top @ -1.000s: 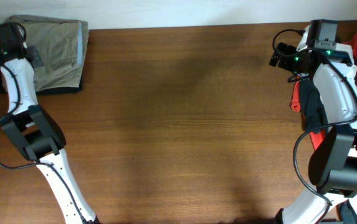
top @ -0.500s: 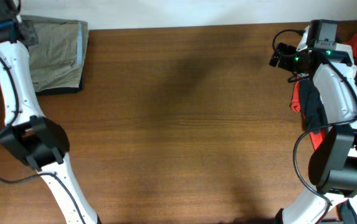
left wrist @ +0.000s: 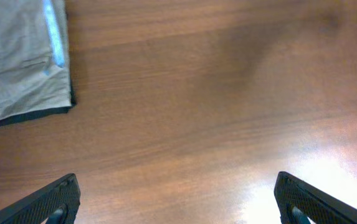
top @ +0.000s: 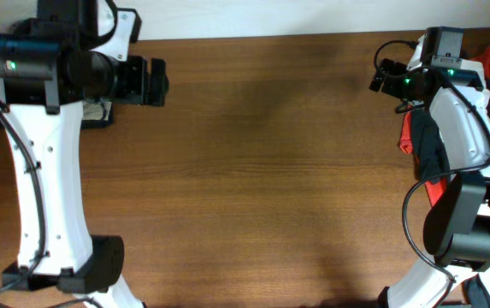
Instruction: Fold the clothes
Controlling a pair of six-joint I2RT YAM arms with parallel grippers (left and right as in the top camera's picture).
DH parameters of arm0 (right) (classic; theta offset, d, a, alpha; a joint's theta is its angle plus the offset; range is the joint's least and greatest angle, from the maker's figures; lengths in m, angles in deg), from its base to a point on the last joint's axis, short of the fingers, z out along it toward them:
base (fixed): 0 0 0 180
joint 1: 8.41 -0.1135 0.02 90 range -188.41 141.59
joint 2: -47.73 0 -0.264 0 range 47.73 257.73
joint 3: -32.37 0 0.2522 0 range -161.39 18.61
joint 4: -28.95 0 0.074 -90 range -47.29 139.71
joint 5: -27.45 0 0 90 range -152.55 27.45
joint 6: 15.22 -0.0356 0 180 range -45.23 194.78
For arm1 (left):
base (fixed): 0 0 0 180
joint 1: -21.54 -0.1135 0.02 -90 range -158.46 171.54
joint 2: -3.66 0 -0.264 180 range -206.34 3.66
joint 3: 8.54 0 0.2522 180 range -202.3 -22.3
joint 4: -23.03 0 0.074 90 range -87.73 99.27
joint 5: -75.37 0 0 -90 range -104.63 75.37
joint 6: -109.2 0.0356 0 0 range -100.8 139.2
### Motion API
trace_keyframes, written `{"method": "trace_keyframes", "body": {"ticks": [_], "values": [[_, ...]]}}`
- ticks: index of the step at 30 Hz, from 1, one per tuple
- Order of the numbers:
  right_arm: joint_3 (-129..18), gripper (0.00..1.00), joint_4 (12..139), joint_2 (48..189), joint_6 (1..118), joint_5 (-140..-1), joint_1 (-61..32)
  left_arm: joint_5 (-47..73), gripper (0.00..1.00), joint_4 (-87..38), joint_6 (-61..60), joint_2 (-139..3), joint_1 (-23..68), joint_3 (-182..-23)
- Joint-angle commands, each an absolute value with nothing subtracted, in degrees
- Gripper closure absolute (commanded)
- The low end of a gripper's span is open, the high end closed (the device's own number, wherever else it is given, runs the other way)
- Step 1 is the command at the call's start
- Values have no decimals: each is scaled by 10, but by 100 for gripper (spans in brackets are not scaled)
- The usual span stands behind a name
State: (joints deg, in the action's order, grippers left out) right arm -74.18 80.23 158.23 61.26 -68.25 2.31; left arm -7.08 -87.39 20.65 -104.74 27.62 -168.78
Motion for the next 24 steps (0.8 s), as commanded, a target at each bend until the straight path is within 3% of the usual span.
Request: {"method": "trace_keyframes", "body": {"ticks": [1,4,7,10,14,19,24], "values": [[-746,1,802,1569,608,-683,21,-117,1,-874,189,-907,300,-1587],[-746,1,802,1569,608,-683,21,-89,1,-850,168,-736,300,-1384],[-746,1,802,1569,608,-683,21,-45,1,-642,107,-445,300,-1023],[-746,1,802,1569,608,-683,21,-45,1,-631,92,-314,300,-913],[-746,1,802,1569,608,-683,21,-43,1,-724,92,-273,300,-907],[-746,1,802,1569,608,-683,21,-88,1,-581,101,-272,301,-824],[-746,1,802,1569,608,-683,21,-100,1,-288,195,-149,299,-520]]}}
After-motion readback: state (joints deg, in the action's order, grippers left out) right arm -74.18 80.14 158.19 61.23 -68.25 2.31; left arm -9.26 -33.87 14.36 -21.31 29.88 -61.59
